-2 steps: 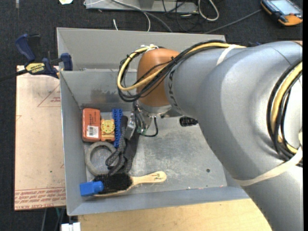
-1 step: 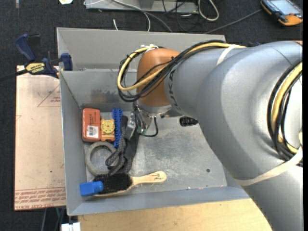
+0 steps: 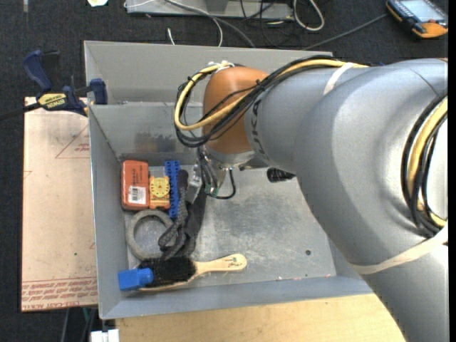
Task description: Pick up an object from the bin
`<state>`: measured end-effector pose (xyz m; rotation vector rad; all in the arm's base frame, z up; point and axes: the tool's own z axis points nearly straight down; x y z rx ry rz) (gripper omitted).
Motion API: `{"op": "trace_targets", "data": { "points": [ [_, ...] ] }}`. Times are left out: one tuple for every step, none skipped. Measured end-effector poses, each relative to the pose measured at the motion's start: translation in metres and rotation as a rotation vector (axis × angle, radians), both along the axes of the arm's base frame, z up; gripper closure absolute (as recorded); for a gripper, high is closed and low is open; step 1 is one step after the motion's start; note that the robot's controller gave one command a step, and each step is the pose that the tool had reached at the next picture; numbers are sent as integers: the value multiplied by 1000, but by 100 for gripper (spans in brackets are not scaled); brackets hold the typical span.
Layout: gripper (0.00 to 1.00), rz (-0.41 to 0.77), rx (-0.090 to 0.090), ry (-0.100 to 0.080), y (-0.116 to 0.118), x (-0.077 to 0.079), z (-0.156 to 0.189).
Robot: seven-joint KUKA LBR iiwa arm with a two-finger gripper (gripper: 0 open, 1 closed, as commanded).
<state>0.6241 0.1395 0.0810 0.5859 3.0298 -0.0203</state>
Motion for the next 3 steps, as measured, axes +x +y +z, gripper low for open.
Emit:
{"op": "trace_targets", "data": {
  "points": [
    [100,7,-1,-1,0,1,1],
    [100,42,-8,-7,8,-44,-7],
    [100,42,-8,-7,8,-44,-7]
  ]
}}
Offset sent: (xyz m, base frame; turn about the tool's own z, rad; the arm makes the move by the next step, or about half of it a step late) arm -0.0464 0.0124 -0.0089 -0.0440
